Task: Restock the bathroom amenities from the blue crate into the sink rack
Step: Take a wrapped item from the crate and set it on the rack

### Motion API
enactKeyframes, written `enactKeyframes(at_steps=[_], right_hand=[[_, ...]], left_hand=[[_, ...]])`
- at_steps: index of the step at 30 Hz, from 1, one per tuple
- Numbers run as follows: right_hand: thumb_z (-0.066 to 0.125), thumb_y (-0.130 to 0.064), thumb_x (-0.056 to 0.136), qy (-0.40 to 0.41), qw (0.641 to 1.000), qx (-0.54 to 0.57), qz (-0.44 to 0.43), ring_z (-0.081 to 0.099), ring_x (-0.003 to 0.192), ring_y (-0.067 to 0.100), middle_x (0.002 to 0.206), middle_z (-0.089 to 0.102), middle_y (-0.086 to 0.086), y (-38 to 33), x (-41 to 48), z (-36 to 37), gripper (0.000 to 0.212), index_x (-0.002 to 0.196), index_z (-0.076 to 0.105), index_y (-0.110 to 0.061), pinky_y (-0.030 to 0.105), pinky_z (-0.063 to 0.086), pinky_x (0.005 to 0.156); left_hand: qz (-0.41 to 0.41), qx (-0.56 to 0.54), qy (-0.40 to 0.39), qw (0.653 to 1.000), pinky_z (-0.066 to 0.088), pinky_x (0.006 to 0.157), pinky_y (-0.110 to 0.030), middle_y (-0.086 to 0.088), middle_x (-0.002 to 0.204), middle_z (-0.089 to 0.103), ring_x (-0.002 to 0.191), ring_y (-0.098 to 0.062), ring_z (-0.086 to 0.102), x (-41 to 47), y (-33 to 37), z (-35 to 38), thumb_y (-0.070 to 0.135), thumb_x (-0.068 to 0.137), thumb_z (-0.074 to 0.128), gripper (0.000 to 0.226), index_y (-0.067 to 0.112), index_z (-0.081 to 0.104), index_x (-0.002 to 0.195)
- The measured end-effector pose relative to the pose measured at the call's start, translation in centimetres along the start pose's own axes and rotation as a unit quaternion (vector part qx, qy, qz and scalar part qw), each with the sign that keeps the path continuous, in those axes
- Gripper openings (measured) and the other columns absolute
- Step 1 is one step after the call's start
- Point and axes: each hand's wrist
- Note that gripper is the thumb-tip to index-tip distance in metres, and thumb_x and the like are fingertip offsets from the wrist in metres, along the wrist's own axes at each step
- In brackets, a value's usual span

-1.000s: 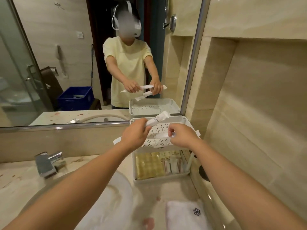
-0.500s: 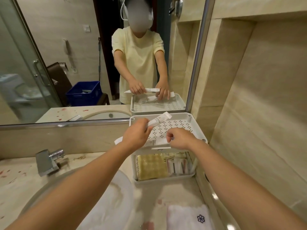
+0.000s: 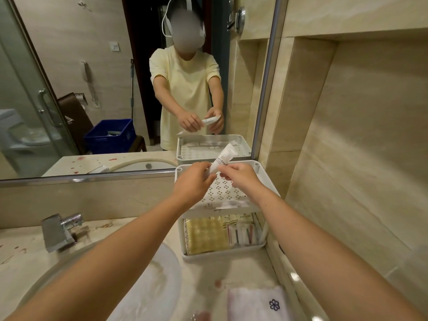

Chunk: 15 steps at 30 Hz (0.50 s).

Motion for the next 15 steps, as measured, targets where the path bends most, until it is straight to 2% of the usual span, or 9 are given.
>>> enactKeyframes(at_steps=[2, 4, 8, 11, 13, 15], right_hand=[[0.071, -0.033, 0.080, 0.026, 0.999, 0.027, 0.004, 0.053, 0.077, 0.015, 0.081, 0.063, 0.004, -0.2, 0.0, 0.1, 0.028, 0.088, 0.074, -0.006, 0.031, 0.043, 0.070], [0.072, -0.030, 0.083, 0.042, 0.998, 0.049, 0.006, 0.057, 0.077, 0.015, 0.084, 0.068, 0.005, -0.5, 0.0, 0.1, 0.024, 0.089, 0.074, -0.007, 0.029, 0.047, 0.069], [0.070, -0.026, 0.088, 0.040, 0.995, 0.087, 0.015, 0.067, 0.086, 0.015, 0.091, 0.073, 0.002, -1.5, 0.5, -0.4, 0.013, 0.093, 0.070, -0.013, 0.026, 0.053, 0.071], [0.063, -0.022, 0.094, 0.029, 0.994, 0.102, 0.008, 0.069, 0.093, 0.020, 0.100, 0.072, 0.005, -2.5, 0.9, -0.7, 0.014, 0.104, 0.065, -0.013, 0.031, 0.056, 0.079], [0.061, -0.021, 0.095, 0.037, 0.995, 0.093, -0.016, 0.067, 0.095, 0.021, 0.105, 0.070, 0.005, -3.1, 1.1, -0.8, 0.014, 0.107, 0.065, -0.014, 0.031, 0.056, 0.076], [0.060, -0.021, 0.095, 0.059, 0.996, 0.046, -0.051, 0.062, 0.092, 0.014, 0.103, 0.067, -0.001, -3.4, 1.3, -0.9, 0.015, 0.108, 0.066, -0.016, 0.027, 0.050, 0.071]], left_hand=[[0.022, 0.002, 0.004, 1.000, 0.048, 0.064, -0.031, 0.010, 0.096, 0.060, 0.080, -0.008, 0.057, -0.1, 0.4, -0.2, 0.041, 0.093, 0.060, 0.021, 0.036, 0.065, 0.112], [0.034, -0.003, 0.009, 0.999, 0.044, 0.062, -0.029, 0.010, 0.091, 0.056, 0.077, -0.008, 0.055, -0.1, 0.8, -0.5, 0.042, 0.092, 0.061, 0.019, 0.039, 0.067, 0.110], [0.026, -0.028, 0.011, 0.999, 0.053, 0.072, -0.038, 0.007, 0.093, 0.054, 0.079, -0.011, 0.056, 0.2, 1.4, -1.2, 0.044, 0.093, 0.059, 0.022, 0.033, 0.071, 0.107], [0.031, -0.019, 0.007, 0.999, 0.054, 0.071, -0.040, 0.010, 0.094, 0.053, 0.079, -0.007, 0.054, 0.5, 1.8, -1.8, 0.046, 0.094, 0.055, 0.030, 0.036, 0.066, 0.121], [0.028, -0.010, 0.018, 0.999, 0.055, 0.072, -0.040, 0.012, 0.095, 0.054, 0.080, -0.005, 0.055, 0.7, 1.9, -2.0, 0.047, 0.095, 0.055, 0.036, 0.036, 0.061, 0.129], [0.018, -0.018, 0.036, 0.999, 0.056, 0.075, -0.040, 0.013, 0.097, 0.055, 0.082, -0.003, 0.056, 0.7, 1.9, -2.1, 0.046, 0.093, 0.057, 0.048, 0.035, 0.050, 0.139]])
Point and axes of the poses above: each hand's wrist, its own x-axis towards the middle knuckle, its own z-axis out of the palm, y = z × x
